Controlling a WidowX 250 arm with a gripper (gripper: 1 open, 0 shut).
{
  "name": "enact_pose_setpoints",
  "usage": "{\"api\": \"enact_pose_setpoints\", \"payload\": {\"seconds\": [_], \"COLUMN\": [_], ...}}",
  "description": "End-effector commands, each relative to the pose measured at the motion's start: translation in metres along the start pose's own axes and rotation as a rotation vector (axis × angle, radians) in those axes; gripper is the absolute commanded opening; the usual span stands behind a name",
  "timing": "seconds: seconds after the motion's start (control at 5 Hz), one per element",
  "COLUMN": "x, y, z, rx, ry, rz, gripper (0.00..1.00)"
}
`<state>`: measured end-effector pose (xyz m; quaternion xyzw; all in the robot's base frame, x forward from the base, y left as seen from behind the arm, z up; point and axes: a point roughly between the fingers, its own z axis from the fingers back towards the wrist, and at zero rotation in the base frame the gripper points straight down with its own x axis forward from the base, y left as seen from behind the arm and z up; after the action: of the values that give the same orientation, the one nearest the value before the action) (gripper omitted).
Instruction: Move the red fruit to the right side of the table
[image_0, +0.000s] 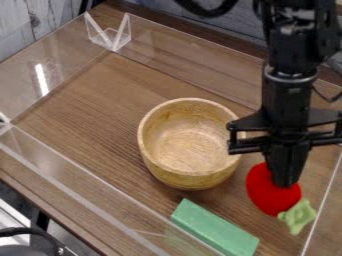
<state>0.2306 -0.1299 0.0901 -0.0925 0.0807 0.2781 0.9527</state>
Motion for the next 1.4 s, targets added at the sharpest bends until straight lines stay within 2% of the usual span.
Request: {"api": "enact_pose_setpoints", "payload": {"seconds": [0.0,0.2,0.4,0.6,1.0,1.2], "x": [0.008,0.011,0.014,0.011,0.003,0.003], "y": [0.001,-0.002,-0.005,-0.012,-0.021,-0.025], "z": [-0.005,-0.006,-0.003,0.002,0.019,0.030], "rx": [-0.030,-0.020,-0.011,-0.006,-0.018,-0.042], "ry": [-0.020,-0.010,0.000,0.008,0.012,0.001], "rz": [-0.059,-0.106,-0.153,-0.192,-0.277,-0.273], "gripper": [0.00,1.00,1.00,1.00,1.00,1.00]}}
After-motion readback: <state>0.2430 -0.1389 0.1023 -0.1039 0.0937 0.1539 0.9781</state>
